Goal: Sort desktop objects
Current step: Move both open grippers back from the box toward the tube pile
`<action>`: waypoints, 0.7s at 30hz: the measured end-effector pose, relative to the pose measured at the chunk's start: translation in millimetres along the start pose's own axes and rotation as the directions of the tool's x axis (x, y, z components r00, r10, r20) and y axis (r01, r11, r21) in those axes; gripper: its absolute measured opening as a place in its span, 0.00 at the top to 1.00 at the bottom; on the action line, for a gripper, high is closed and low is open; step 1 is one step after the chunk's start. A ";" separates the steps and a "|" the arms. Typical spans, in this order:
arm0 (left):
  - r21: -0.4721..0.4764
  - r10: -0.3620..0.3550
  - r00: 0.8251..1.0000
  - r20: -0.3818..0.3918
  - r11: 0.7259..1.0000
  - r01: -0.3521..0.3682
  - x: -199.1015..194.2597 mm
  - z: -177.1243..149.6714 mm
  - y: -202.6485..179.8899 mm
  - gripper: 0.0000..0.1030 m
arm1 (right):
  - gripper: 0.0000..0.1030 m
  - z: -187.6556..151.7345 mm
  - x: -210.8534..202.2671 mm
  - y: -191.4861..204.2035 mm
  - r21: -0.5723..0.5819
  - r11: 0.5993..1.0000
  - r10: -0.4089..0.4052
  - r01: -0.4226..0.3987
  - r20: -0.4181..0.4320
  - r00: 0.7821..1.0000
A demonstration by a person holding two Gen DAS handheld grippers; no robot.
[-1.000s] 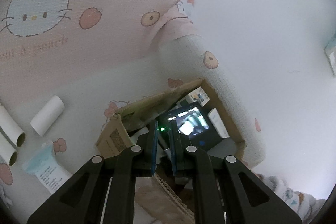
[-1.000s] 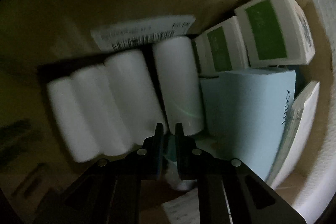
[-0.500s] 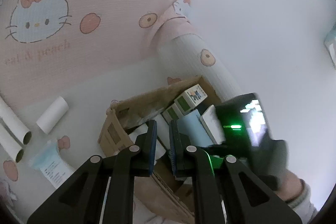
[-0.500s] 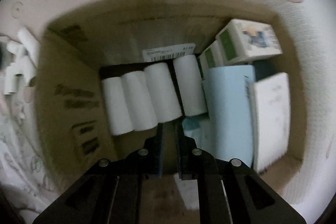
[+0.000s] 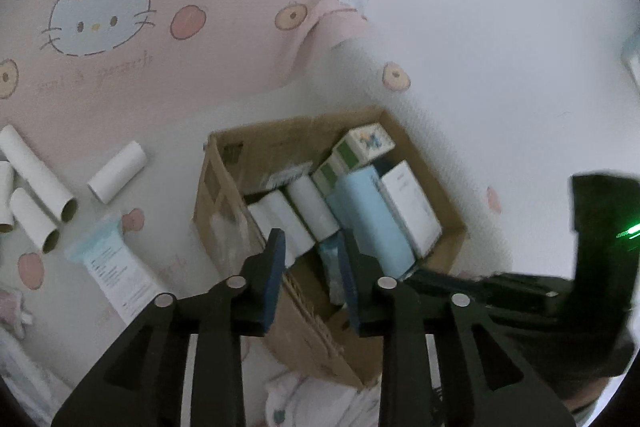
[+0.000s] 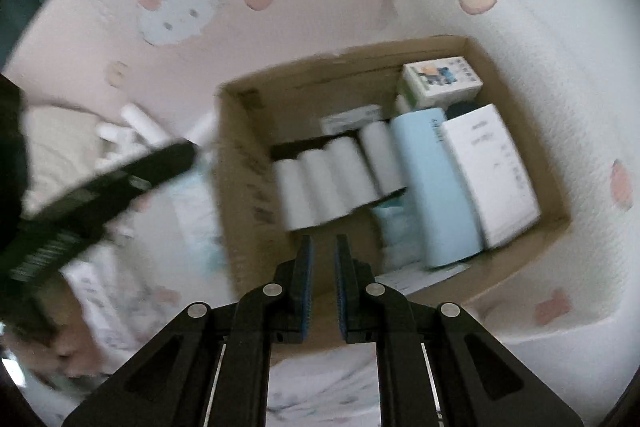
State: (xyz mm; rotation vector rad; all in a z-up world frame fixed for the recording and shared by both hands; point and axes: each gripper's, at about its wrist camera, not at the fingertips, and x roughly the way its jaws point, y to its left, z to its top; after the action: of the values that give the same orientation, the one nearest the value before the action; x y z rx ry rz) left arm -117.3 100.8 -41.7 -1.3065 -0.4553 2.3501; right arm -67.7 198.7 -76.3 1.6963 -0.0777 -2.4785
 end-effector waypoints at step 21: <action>0.152 0.219 0.960 -0.173 0.969 -0.194 -40.3 -34.3 -48.3 0.44 | 0.93 -46.8 -60.1 5.8 0.026 0.992 -0.127 0.125 0.115 0.985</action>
State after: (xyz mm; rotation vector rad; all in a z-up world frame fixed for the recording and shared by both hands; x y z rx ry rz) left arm -59.3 125.1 -7.3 -1.5591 -0.1045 2.3433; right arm -2.3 203.1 -37.1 1.6098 -0.0055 -2.6754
